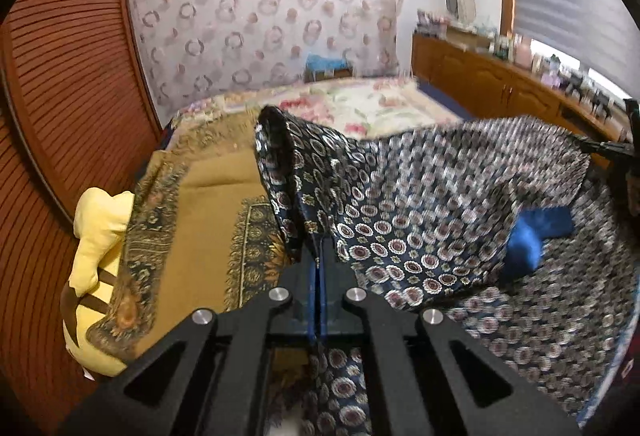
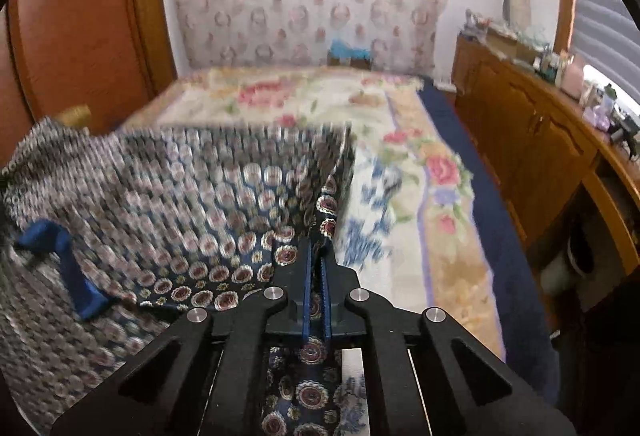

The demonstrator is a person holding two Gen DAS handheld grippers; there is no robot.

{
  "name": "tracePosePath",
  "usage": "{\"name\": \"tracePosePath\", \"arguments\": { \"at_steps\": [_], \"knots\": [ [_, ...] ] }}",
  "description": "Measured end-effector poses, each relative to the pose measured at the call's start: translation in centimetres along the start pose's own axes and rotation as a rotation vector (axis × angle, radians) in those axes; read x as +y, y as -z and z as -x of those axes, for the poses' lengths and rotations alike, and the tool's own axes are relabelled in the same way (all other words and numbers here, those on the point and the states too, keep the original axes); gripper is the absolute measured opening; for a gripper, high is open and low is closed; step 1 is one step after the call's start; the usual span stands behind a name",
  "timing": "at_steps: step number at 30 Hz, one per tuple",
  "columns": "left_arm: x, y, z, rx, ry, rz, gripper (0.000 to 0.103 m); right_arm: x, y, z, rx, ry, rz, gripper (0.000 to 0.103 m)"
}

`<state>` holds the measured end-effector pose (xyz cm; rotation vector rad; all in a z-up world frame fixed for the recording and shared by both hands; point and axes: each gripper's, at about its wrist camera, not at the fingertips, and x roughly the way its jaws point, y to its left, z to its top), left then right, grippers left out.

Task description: Fold small clothes

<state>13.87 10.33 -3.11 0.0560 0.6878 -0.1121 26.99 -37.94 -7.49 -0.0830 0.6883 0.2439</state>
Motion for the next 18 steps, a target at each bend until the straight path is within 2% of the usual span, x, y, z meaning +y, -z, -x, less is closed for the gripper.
{"name": "tracePosePath", "arguments": {
  "at_steps": [8, 13, 15, 16, 17, 18],
  "knots": [
    [0.5, 2.6, 4.9, -0.066, 0.048, 0.057, 0.000, 0.0, 0.2, 4.5, -0.048, -0.039, 0.035, 0.000],
    [0.7, 3.0, 4.5, -0.055, 0.044, 0.055, 0.000, 0.0, 1.0, 3.3, -0.024, 0.014, 0.049, 0.000],
    [0.6, 3.0, 4.3, -0.054, 0.043, 0.059, 0.000, -0.7, 0.9, 1.9, -0.001, 0.006, 0.010, 0.016],
    [0.6, 2.8, 4.1, -0.055, 0.043, 0.060, 0.000, -0.8, 1.2, 1.6, 0.008, 0.014, -0.006, 0.031],
    [0.3, 2.8, 4.1, -0.056, 0.041, 0.059, 0.000, -0.9, 1.1, 0.9, 0.019, 0.015, -0.015, 0.041],
    [0.1, 2.8, 4.0, -0.055, 0.038, 0.055, 0.000, -0.9, 1.0, 0.0, 0.034, 0.016, -0.015, 0.042]
  ]
}}
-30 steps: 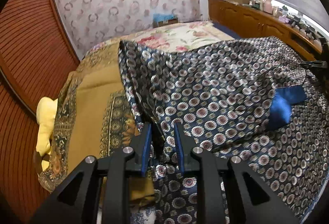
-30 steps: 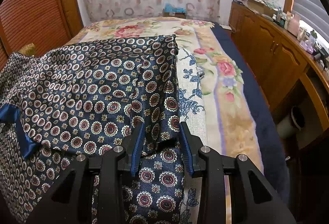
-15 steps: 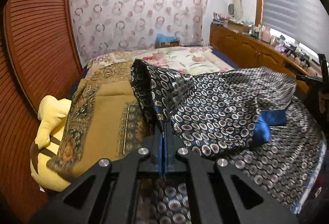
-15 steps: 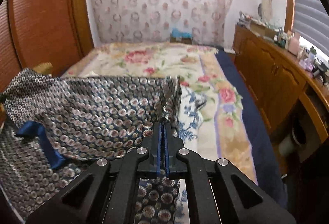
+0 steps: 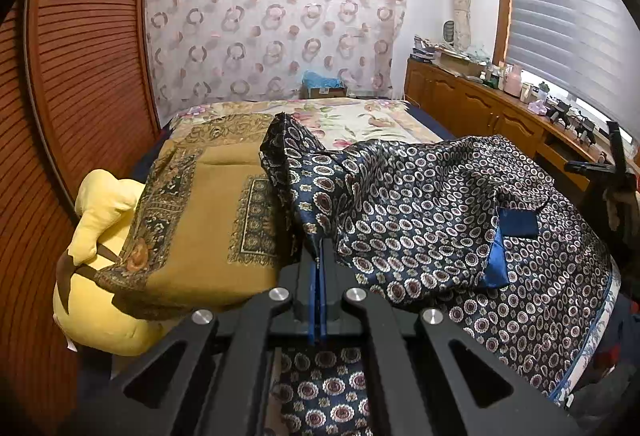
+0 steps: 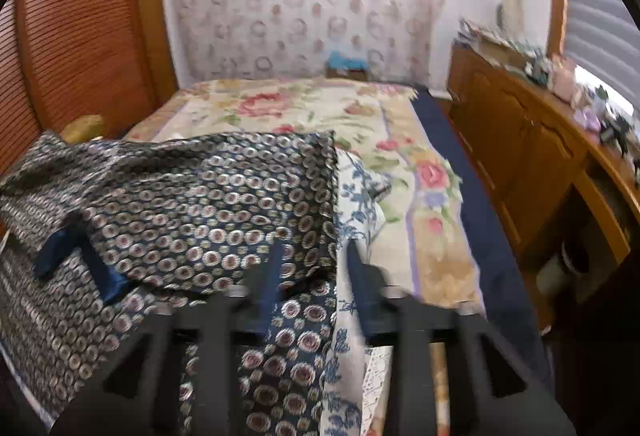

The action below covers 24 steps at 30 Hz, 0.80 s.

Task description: Fold small clothes

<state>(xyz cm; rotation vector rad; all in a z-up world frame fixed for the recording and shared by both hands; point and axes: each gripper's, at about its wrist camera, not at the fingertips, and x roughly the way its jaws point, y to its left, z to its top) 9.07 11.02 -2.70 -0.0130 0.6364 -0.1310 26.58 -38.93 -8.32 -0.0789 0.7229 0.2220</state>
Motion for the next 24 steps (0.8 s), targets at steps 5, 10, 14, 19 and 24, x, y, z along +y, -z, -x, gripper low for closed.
{"name": "tracePosePath", "arguments": {
  "at_steps": [5, 10, 14, 19, 24],
  "knots": [
    [-0.7, 0.0, -0.6, 0.011, -0.010, -0.017, 0.000, -0.4, -0.2, -4.0, 0.090, 0.013, -0.024, 0.042],
    [-0.9, 0.0, -1.6, 0.031, -0.003, -0.010, 0.000, 0.2, -0.1, -6.3, 0.150, -0.014, 0.003, 0.014],
    [-1.1, 0.0, -2.1, 0.038, 0.004, -0.009, 0.000, 1.3, -0.3, -4.8, 0.108, -0.060, 0.036, 0.000],
    [-0.9, -0.7, -0.9, -0.003, 0.011, 0.002, 0.000, 1.8, -1.5, 0.6, -0.018, -0.115, 0.015, 0.000],
    [-0.2, -1.4, 0.7, -0.041, 0.009, 0.010, 0.000, 1.7, -2.0, 5.5, -0.068, -0.123, 0.024, 0.000]
  ]
}}
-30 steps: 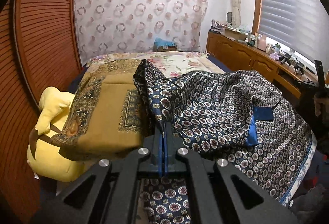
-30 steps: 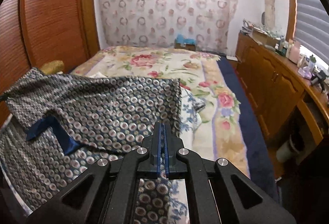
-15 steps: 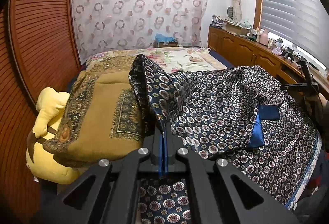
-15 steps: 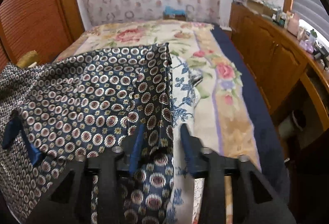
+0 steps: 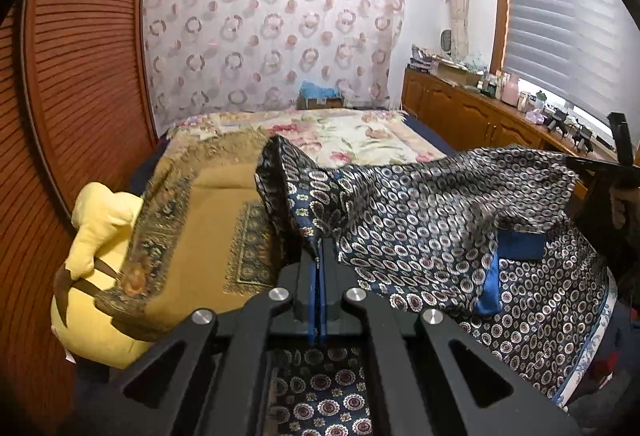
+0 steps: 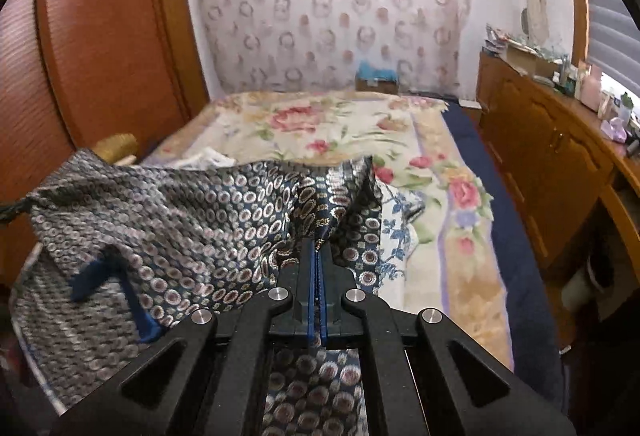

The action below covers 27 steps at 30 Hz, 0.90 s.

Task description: Fold small clothes

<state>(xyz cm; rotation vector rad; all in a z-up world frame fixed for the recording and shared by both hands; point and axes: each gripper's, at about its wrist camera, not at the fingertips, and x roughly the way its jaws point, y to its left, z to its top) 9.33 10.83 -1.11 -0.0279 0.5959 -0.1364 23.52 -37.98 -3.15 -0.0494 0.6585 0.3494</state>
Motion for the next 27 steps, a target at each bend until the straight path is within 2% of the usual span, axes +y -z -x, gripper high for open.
{"name": "tracePosePath", "arguments": {
  "at_steps": [6, 13, 16, 27],
  "knots": [
    [1.1, 1.2, 1.9, 0.001, -0.003, 0.018, 0.000, 0.4, 2.5, 3.0, 0.046, 0.022, 0.036, 0.000],
    [1.8, 5.9, 3.5, 0.059, 0.001, 0.054, 0.000, -0.2, 8.0, 5.1, 0.120, 0.026, 0.017, 0.000],
    [1.8, 7.2, 4.1, 0.073, 0.000, 0.063, 0.000, -0.4, 9.3, 5.6, 0.129, 0.025, -0.003, 0.000],
    [1.4, 8.7, 5.8, 0.088, -0.024, 0.083, 0.000, 0.1, 10.1, 6.0, 0.139, 0.043, 0.013, 0.000]
  ]
}}
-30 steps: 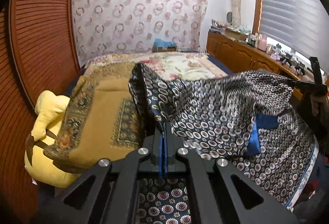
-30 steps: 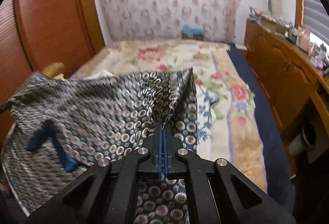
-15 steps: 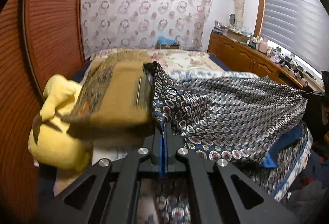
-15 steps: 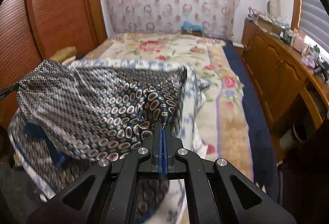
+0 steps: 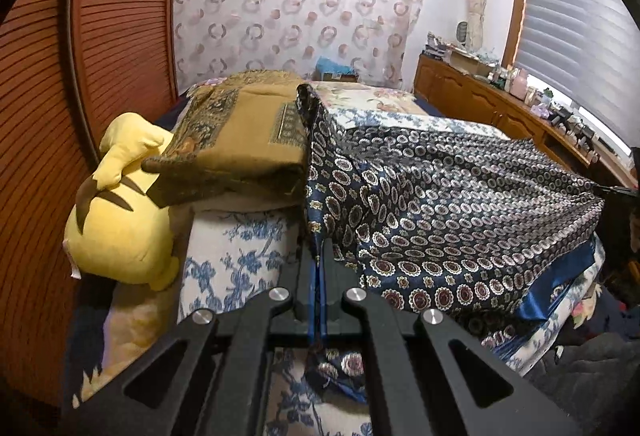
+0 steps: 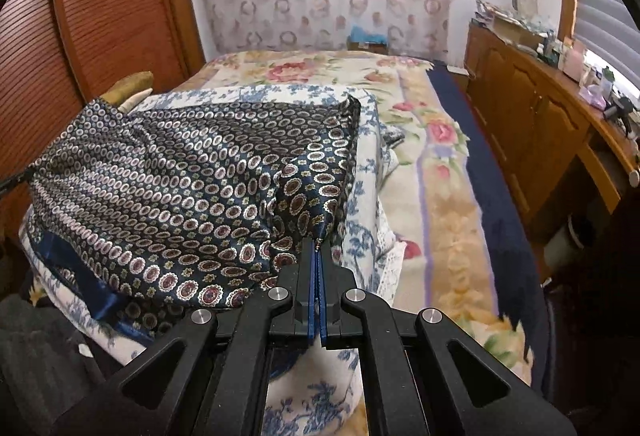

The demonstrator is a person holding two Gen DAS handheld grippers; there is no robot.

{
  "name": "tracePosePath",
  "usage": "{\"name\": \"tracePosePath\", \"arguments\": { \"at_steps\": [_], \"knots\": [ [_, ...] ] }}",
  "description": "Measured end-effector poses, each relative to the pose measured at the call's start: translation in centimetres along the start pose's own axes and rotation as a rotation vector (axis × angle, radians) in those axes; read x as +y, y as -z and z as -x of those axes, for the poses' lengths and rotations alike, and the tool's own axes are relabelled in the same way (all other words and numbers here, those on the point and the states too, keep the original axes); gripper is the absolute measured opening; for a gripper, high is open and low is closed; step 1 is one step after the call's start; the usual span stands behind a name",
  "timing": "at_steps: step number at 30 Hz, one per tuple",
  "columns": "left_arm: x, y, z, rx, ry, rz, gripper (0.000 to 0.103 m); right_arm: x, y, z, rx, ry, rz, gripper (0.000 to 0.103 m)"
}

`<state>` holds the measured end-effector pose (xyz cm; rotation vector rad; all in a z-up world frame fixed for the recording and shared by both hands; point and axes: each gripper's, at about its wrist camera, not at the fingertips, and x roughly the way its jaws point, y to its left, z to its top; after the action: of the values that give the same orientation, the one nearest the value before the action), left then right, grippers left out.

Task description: Fold small clothes

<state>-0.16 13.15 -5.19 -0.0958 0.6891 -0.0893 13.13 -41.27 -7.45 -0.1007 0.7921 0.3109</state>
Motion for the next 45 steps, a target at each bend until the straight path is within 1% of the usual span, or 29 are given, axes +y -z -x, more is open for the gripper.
{"name": "tracePosePath", "arguments": {
  "at_steps": [4, 7, 9, 10, 11, 12, 13, 14, 17, 23, 31, 38, 42, 44, 45],
  "knots": [
    [0.3, 1.0, -0.4, 0.032, 0.004, 0.003, 0.000, 0.2, 0.0, -0.8, 0.008, 0.022, 0.017, 0.000],
    [0.4, 1.0, -0.5, 0.047, 0.012, 0.005, 0.000, 0.6, -0.4, -1.0, -0.002, 0.065, 0.017, 0.010],
    [0.5, 1.1, -0.4, 0.049, 0.019, 0.008, 0.005, 0.9, -0.7, -1.0, -0.018, 0.079, 0.026, 0.015],
    [0.5, 1.1, -0.3, 0.049, 0.012, 0.008, 0.010, 1.2, -1.1, -1.1, -0.031, 0.086, 0.032, 0.021],
    [0.4, 1.2, -0.3, 0.050, -0.003, 0.004, 0.015, 1.5, -1.4, -1.2, -0.042, 0.085, 0.036, 0.028],
    [0.4, 1.3, -0.4, 0.053, -0.018, 0.000, 0.017, 2.0, -1.5, -1.3, -0.052, 0.080, 0.039, 0.031],
    [0.4, 1.3, -0.4, 0.058, -0.024, 0.000, 0.019, 2.5, -1.7, -1.6, -0.060, 0.067, 0.045, 0.037],
    [0.3, 1.4, -0.5, 0.061, -0.025, 0.000, 0.020, 3.3, -2.0, -1.9, -0.068, 0.053, 0.058, 0.039],
    [0.2, 1.8, -0.9, 0.080, -0.030, -0.004, 0.021, 5.5, -2.5, -3.3, -0.080, 0.024, 0.096, 0.043],
    [0.4, 2.4, -2.3, 0.119, -0.049, 0.010, 0.022, 9.5, -3.0, -7.1, -0.059, -0.039, 0.150, 0.043],
    [0.6, 2.9, -2.9, 0.141, -0.053, 0.014, 0.023, 12.4, -2.4, -9.9, -0.001, -0.103, 0.183, 0.043],
    [0.9, 3.6, -3.4, 0.162, -0.051, 0.026, 0.024, 12.9, -1.6, -10.6, 0.026, -0.094, 0.199, 0.043],
    [0.7, 3.8, -3.4, 0.151, -0.079, 0.053, 0.024, 12.9, -1.2, -10.6, 0.019, -0.078, 0.208, 0.044],
    [0.2, 3.9, -3.5, 0.152, -0.098, 0.041, 0.024, 12.8, -1.2, -10.7, 0.017, -0.074, 0.199, 0.044],
    [0.0, 3.9, -3.5, 0.153, -0.094, 0.043, 0.024, 12.9, -1.2, -10.7, 0.017, -0.072, 0.199, 0.044]
  ]
}}
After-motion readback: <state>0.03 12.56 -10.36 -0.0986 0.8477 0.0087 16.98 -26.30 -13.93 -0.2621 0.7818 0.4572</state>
